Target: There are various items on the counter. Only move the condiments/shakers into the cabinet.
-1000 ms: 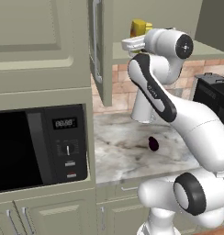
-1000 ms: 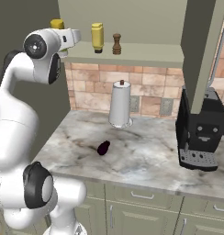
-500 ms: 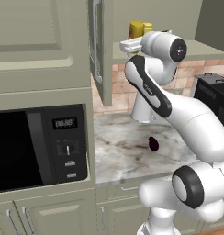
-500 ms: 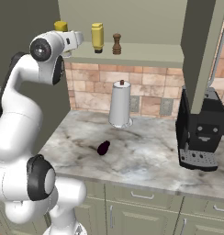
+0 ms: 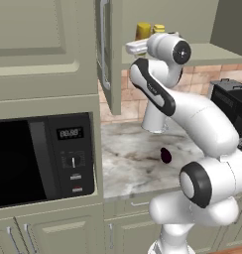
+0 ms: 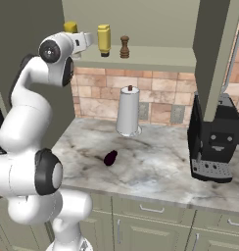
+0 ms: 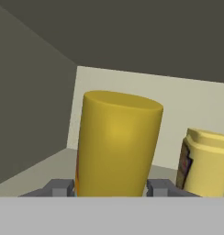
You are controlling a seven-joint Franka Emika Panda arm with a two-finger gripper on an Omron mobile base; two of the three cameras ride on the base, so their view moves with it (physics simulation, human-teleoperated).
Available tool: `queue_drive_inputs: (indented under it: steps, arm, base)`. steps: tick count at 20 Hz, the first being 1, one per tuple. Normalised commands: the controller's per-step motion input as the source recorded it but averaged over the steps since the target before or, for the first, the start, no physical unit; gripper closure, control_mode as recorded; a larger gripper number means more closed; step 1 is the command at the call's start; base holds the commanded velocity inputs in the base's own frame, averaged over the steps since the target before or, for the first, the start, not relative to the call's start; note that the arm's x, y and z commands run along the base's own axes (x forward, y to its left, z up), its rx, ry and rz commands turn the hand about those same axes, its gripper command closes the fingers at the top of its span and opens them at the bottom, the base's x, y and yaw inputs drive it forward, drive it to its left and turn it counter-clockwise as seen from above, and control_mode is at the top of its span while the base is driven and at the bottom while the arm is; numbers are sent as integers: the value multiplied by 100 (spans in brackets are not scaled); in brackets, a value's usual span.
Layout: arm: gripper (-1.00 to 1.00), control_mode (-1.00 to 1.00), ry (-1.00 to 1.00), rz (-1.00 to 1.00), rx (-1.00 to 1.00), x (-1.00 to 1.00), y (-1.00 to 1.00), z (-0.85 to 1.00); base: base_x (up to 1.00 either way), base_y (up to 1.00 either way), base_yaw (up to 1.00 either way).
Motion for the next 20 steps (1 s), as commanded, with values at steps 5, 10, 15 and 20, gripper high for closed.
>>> queue_drive_inputs:
  steps: [5,10,15,20]
  arm:
    - [100,-100,1,-1,0,42,0,0]
    - [100,-100,4,0,0,27,0,-16]
    - [100,-100,7,0,0,18,0,-33]
    - [100,-100,1,0,0,16,0,-20]
  base:
    - [0,0,0]
    - [0,0,0]
    - [0,0,0]
    - [0,0,0]
